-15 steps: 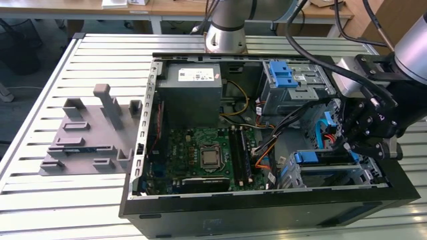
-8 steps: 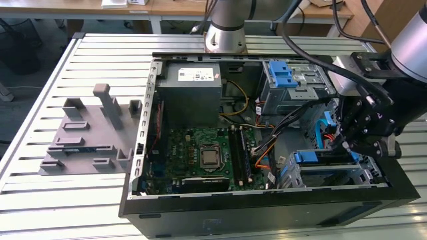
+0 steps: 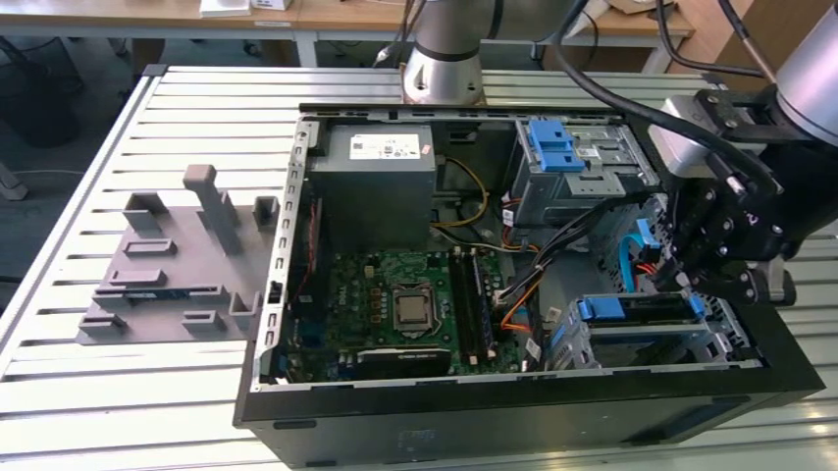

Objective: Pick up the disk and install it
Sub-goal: 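Insert the second disk wire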

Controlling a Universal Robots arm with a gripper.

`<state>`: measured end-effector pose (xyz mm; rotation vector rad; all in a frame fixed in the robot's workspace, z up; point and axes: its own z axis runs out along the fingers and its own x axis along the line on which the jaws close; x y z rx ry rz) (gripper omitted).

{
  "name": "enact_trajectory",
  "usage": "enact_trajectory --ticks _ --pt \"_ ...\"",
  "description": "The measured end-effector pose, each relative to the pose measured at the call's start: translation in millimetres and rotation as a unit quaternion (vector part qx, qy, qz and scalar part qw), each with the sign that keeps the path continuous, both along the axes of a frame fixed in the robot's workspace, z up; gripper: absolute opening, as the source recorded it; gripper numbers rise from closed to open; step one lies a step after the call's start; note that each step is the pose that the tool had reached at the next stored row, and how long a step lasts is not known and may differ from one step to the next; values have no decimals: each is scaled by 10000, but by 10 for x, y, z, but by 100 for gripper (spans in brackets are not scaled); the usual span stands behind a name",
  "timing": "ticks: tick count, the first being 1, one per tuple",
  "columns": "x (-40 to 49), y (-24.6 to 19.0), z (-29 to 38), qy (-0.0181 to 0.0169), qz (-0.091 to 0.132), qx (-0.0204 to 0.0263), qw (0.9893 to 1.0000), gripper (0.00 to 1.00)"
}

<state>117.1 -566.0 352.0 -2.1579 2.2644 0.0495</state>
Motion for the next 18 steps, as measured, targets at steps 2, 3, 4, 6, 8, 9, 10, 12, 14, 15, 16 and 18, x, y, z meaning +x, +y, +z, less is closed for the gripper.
enact_trajectory --ticks 2,3,4,6,8,9,10,12,14,15,16,18 --pt "-38 0 0 0 1 0 10000 11" --pt "-56 0 0 0 1 0 10000 11" --pt "-71 0 -1 0 0 0 10000 11" --pt "-80 -1 14 1 1 -2 10000 11" --pt "-80 1 65 0 0 -1 10000 11" --pt "-81 1 96 0 1 0 10000 11" --pt "-80 1 123 0 1 0 10000 11" --pt "-81 1 172 0 1 0 10000 11" --pt "-83 1 189 0 1 1 10000 11" --pt "-89 1 188 0 0 2 10000 11" --pt "-103 1 189 0 0 2 10000 11" --pt "-135 1 191 0 0 2 10000 11"
